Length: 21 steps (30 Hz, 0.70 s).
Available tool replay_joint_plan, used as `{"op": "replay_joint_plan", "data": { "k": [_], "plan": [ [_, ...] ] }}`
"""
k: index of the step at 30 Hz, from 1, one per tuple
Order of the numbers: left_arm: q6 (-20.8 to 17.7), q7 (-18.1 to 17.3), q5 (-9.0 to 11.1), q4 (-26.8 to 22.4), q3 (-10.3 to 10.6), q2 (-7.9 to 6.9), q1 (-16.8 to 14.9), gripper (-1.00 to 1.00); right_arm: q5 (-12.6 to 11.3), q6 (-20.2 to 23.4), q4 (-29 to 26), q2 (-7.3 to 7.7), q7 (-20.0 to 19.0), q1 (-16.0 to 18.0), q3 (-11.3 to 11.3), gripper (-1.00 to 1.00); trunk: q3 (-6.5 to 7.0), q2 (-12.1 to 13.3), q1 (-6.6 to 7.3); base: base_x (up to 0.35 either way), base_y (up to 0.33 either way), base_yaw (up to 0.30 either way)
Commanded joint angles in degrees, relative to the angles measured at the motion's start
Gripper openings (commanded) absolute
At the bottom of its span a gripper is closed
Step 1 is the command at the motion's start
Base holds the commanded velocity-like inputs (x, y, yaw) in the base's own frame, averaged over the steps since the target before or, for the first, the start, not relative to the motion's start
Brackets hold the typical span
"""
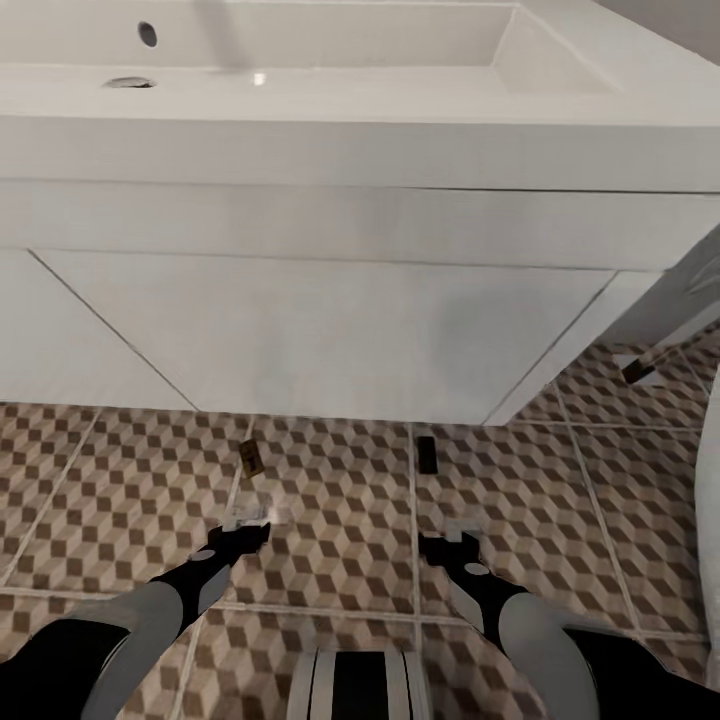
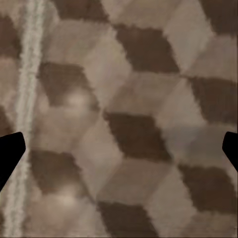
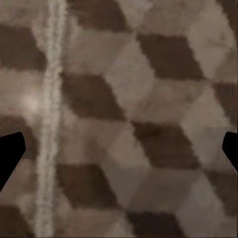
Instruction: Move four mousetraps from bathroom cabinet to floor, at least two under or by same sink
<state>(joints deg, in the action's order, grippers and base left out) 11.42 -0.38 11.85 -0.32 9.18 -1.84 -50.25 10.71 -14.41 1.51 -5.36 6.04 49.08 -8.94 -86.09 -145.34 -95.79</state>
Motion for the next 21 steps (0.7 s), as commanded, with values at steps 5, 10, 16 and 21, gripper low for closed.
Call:
{"op": "replay_joint_plan", "data": {
  "k": [5,10,16,21],
  "plan": [
    [0.2,0.0,0.5,0.1,0.5,0.0,0.0,1.0,0.6,-0.3,0.2,-0.01,0.3,0.1,-0.5,1.0,-0.03,0.0,0.05,-0.345,0.0,0.0],
    [0.2,-0.1,0.5,0.1,0.5,0.0,0.0,1.0,0.6,-0.3,0.2,-0.01,0.3,0.0,-0.5,1.0,-0.03,0.0,0.05,-0.346,0.0,0.0],
    [0.2,0.0,0.5,0.1,0.5,0.0,0.0,1.0,0.6,-0.3,0.2,-0.01,0.3,0.1,-0.5,1.0,-0.03,0.0,0.05,-0.346,0.0,0.0],
    [0.2,0.0,0.5,0.1,0.5,0.0,0.0,1.0,0.6,-0.3,0.2,-0.01,0.3,0.1,-0.5,1.0,-0.03,0.0,0.05,-0.346,0.0,0.0]
  ]
}}
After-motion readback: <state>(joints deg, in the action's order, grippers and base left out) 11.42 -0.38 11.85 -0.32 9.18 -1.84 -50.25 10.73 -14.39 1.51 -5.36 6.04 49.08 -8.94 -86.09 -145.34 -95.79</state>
